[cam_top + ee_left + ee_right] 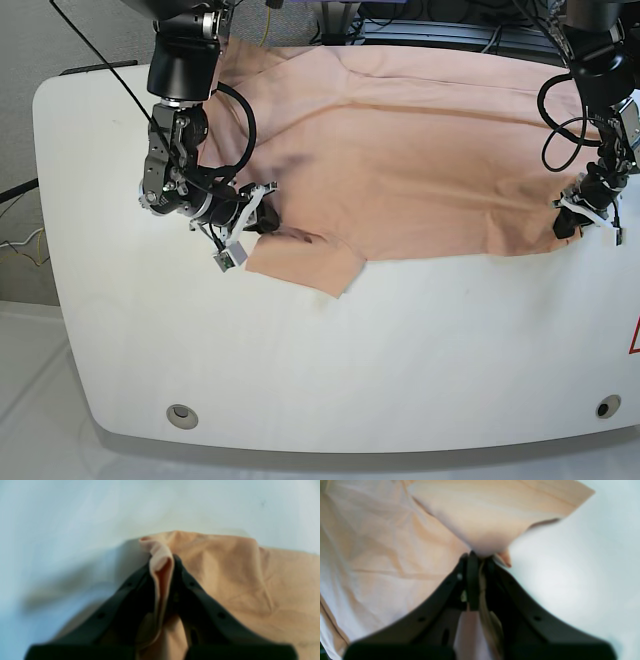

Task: Fold the T-shirt properly
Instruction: 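Lower the right gripper onto the shirt edge and close on it, then lift the gripped edge with both grippers and fold it lengthwise over the shirt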

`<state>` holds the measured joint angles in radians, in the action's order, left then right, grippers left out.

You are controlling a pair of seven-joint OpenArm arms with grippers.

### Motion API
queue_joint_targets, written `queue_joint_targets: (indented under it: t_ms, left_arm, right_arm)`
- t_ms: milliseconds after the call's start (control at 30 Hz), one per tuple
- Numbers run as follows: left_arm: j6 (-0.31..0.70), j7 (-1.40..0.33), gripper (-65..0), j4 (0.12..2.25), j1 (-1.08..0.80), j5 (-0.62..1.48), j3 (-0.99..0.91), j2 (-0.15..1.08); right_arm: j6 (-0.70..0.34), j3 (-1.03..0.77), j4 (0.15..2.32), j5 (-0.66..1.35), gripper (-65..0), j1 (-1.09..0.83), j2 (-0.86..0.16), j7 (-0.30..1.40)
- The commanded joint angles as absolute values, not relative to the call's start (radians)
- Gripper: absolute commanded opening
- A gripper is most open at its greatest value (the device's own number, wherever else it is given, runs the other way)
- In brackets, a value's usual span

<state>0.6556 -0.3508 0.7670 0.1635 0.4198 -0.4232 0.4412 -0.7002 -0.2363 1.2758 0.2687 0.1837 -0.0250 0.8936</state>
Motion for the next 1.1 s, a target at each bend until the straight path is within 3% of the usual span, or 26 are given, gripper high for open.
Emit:
queue_joint_targets:
  t_ms: [0,567,1067]
  left_arm:
    - [0.636,-0.409,-62.4,0.78,0.163,0.372,-0.423,0.455]
    - [0.633,-0.41,-62.4,0.928,0.165,0.371,-0.418,0.418]
    - [0.633,-0.41,-62.4,0.928,0.208,0.371,-0.417,0.412]
  right_arm:
    - [-0.698,-0.236,1.283,0.257,-65.0,0.213,-0.028,0.898]
    - [-0.698,-0.237,1.282,0.257,-65.0,0.231,-0.062,0.851]
    - [-0.697,-0.239,1.282,0.257,-65.0,0.234,-0.065,0.835]
